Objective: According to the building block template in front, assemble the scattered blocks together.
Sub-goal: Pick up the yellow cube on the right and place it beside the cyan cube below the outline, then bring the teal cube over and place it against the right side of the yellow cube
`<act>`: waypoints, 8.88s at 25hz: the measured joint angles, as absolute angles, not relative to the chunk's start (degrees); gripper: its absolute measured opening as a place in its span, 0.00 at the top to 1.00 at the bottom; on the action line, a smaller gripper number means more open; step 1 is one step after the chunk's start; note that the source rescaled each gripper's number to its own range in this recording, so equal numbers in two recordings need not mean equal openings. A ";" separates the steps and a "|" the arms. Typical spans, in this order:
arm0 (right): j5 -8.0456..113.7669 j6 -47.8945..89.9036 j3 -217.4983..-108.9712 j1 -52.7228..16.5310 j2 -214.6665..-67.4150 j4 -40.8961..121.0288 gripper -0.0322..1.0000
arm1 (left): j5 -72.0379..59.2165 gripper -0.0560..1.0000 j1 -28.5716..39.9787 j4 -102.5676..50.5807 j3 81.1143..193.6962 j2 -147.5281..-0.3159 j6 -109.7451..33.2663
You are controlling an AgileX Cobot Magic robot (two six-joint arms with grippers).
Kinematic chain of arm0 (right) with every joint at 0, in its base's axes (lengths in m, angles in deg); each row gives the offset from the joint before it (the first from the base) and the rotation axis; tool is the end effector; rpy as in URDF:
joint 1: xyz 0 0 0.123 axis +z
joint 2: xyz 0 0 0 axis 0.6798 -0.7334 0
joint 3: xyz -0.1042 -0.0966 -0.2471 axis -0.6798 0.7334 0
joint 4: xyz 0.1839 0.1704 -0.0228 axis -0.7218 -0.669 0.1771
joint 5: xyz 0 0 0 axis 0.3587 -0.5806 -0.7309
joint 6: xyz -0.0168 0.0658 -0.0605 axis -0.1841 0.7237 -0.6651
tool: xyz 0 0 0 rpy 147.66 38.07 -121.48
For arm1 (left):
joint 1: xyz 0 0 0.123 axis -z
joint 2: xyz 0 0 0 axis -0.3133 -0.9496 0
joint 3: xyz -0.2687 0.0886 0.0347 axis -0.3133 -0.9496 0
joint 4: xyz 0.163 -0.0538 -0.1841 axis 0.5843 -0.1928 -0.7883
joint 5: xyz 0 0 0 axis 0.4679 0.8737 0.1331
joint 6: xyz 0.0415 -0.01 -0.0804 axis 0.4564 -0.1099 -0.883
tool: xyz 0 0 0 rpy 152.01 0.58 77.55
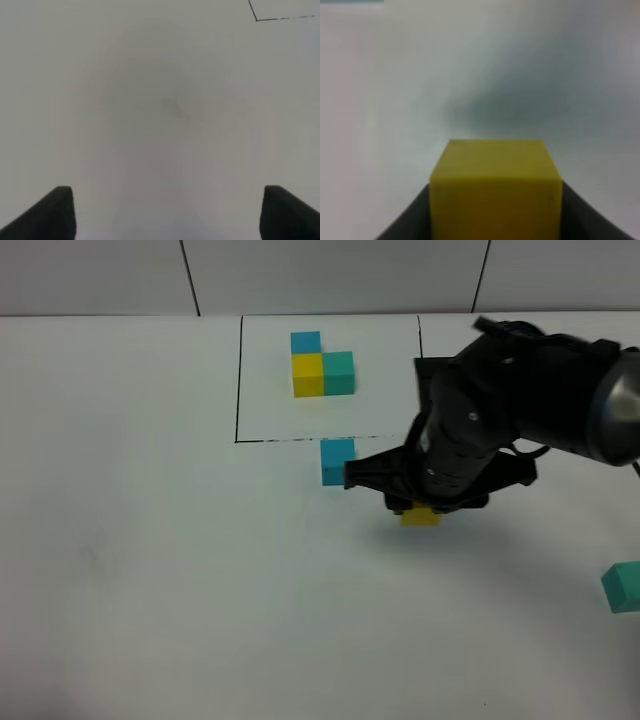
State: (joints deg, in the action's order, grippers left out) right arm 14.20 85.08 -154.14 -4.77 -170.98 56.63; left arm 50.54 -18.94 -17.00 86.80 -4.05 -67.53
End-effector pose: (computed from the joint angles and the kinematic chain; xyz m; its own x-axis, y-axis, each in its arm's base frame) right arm 0.2890 0.2132 0.2077 -0.9599 -0.0210 -0.2796 -0.0412 0.9969 0.0665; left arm 0.0032 -0.0063 0.2791 -0.4979 0.0388 -0.8664 0.0699 0.9975 0.0045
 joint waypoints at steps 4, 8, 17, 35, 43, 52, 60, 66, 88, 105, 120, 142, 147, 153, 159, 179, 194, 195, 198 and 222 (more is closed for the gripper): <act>12.72 89.48 -161.79 -1.67 -176.99 57.08 0.95 | 50.54 0.01 -18.94 -17.00 86.80 -4.05 -67.53; 11.53 90.73 -167.30 -0.02 -182.94 56.65 0.95 | 50.54 0.01 -18.94 -17.00 86.80 -4.05 -67.53; 11.73 91.08 -172.39 0.29 -190.31 57.89 0.95 | 50.54 0.01 -18.94 -17.00 86.80 -4.05 -67.53; 14.54 91.08 -172.88 0.29 -193.91 62.65 0.95 | 50.54 0.01 -18.94 -17.00 86.80 -4.05 -67.58; 15.00 90.86 -172.88 0.23 -194.35 62.72 0.95 | 50.54 0.01 -18.94 -17.00 86.80 -4.05 -67.58; 16.96 90.60 -173.10 0.23 -195.33 62.72 0.96 | 50.54 0.01 -18.94 -17.00 86.80 -4.05 -67.58; 18.65 90.60 -173.10 -0.55 -195.50 62.72 0.96 | 50.54 0.01 -18.94 -17.00 86.80 -4.05 -67.58; 18.69 90.60 -173.30 -0.90 -195.93 62.66 0.96 | 50.54 0.01 -18.94 -17.00 86.80 -4.05 -67.58; 19.01 90.58 -173.56 -1.50 -196.47 64.68 0.96 | 50.54 0.01 -18.94 -17.00 86.80 -4.05 -67.58; 19.12 90.49 -173.56 -1.56 -196.47 64.15 0.96 | 50.54 0.01 -18.94 -17.00 86.80 -4.05 -67.58; 19.44 90.44 -173.56 -1.82 -196.47 62.46 0.96 | 50.54 0.01 -18.94 -17.00 86.80 -4.05 -67.58; 7.78 78.68 -173.12 -4.42 -185.18 58.63 0.00 | 50.54 0.01 -18.94 -17.00 86.80 -4.05 -67.64; 2.68 69.99 -170.73 -10.54 -180.73 56.05 0.00 | 50.54 0.01 -18.94 -17.00 86.80 -4.05 -67.64; 6.56 65.00 -157.58 -18.24 -171.70 55.07 0.00 | 50.54 0.01 -18.94 -17.00 86.80 -4.05 -67.64; 9.83 58.87 -143.73 -26.39 -163.16 55.18 0.00 | 50.54 0.01 -18.94 -17.00 86.80 -4.05 -67.64; 21.20 35.40 -125.90 -43.86 -156.42 45.96 0.05 | 50.54 0.01 -18.94 -17.00 86.80 -4.05 -67.64; 25.59 28.54 -124.02 -47.68 -160.63 44.19 0.07 | 50.54 0.01 -18.94 -17.00 86.80 -4.05 -67.64; 25.90 28.49 -124.02 -47.68 -161.49 44.19 0.07 | 50.54 0.01 -18.94 -17.00 86.80 -4.05 -67.64; 26.78 28.49 -124.02 -47.68 -163.89 44.19 0.08 | 50.54 0.01 -18.94 -17.00 86.80 -4.05 -67.64; 24.08 14.40 -126.79 -42.85 -166.97 52.54 0.96 | 50.54 0.01 -18.94 -17.00 86.80 -4.05 -67.58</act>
State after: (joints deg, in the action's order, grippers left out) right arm 24.08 14.40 -126.79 -42.85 -166.97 52.54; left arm 50.54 -18.94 -17.00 86.80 -4.05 -67.58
